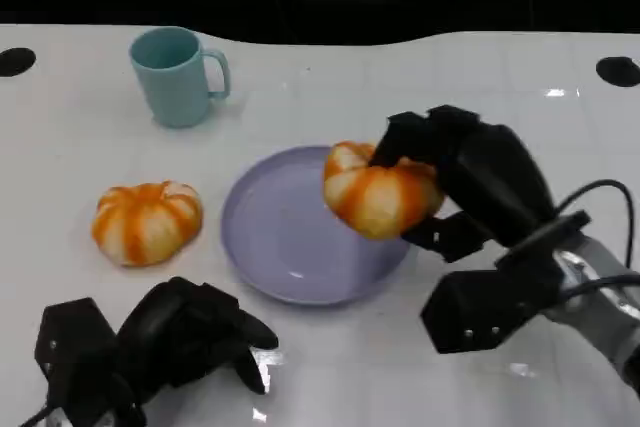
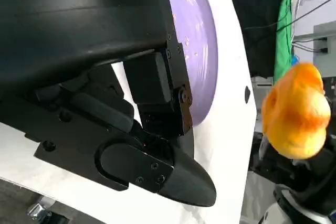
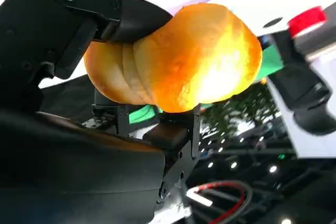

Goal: Grasp the bread from the table and place it into the plate.

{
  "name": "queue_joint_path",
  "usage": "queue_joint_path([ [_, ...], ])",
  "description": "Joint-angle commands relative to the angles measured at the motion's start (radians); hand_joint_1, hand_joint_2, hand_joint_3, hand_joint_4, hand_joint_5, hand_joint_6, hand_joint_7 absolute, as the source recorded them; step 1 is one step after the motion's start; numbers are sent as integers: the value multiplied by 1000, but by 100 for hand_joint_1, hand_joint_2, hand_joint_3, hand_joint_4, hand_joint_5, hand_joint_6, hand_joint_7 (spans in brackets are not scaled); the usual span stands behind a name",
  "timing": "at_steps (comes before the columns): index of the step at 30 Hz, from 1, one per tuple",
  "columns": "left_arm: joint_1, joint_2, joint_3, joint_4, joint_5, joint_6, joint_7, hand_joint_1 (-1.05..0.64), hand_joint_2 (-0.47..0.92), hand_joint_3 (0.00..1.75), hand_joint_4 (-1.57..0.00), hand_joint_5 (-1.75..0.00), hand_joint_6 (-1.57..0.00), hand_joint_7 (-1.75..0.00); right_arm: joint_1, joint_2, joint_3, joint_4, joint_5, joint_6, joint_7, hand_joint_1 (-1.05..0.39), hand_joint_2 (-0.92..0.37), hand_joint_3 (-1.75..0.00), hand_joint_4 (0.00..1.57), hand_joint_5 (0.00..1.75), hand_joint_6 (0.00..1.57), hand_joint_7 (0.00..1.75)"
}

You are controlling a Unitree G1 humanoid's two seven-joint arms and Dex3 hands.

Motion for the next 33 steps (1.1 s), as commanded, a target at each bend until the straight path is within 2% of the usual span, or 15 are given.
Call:
queue_joint_path([
  [1, 12, 20, 4, -2, -4, 0, -4, -105, 92, 4, -134, -87, -157, -10, -67, 45, 10, 79, -2, 2, 10, -16, -25, -147, 98, 175, 82, 160],
  [7, 18, 14, 1, -12, -4, 6, -1, -105, 92, 3, -134, -87, -157, -10, -114, 101, 11, 204, 8, 5, 13, -10, -26, -141, 97, 175, 80, 165],
  [10, 21, 14, -2, -16, 0, -4, -1, -105, 92, 3, -134, -87, -157, -10, -133, 112, 4, 266, 25, 4, 41, -12, -27, -143, 95, 175, 80, 158],
  [13, 26, 13, -4, -25, 1, 1, 5, -105, 92, 4, -134, -87, -157, -10, -136, 112, -9, 289, 50, 5, 84, -16, -35, -133, 84, 175, 80, 132],
  [15, 27, 13, -5, -28, 1, 3, 5, -105, 92, 4, -134, -87, -157, -10, -133, 106, -13, 286, 61, 7, 112, -23, -47, -108, 72, 160, 75, 100],
  [16, 28, 12, -4, -29, -1, 3, 3, -105, 92, 4, -134, -87, -157, -10, -131, 99, -10, 276, 60, 19, 134, -25, -50, -102, 70, 156, 74, 93],
  [17, 28, 11, -4, -30, -3, 4, 2, -105, 92, 3, -134, -86, -157, -9, -130, 95, -8, 268, 60, 29, 150, -31, -60, -83, 60, 134, 65, 76],
  [18, 29, 11, -4, -30, -3, 3, 2, -105, 92, 3, -134, -86, -157, -9, -129, 90, -5, 257, 59, 48, 181, -37, -75, -56, 52, 113, 60, 55],
  [19, 30, 11, -4, -31, -3, 2, 2, -105, 92, 3, -133, -86, -157, -9, -127, 87, -5, 246, 59, 63, 204, -44, -83, -41, 44, 93, 54, 40],
  [20, 31, 11, -4, -31, -3, 1, 2, -105, 92, 3, -133, -86, -157, -9, -124, 82, -2, 231, 59, 83, 237, -47, -88, -34, 40, 82, 51, 31],
  [21, 31, 11, -4, -32, -3, 0, 2, -105, 92, 3, -133, -86, -157, -9, -121, 78, -1, 217, 58, 99, 261, -53, -90, -32, 31, 70, 43, 22],
  [26, 28, 12, -5, -26, 1, -9, 2, -105, 92, 3, -133, -86, -157, -8, -89, 46, -3, 127, 69, 130, 370, -74, -92, -41, 6, 52, 21, 4],
  [33, 31, 9, -3, -33, -9, 6, -3, -105, 92, 3, -134, -85, -157, -8, -36, 15, -21, 14, 105, 145, 446, -87, -92, -49, 0, 50, 13, 1],
])
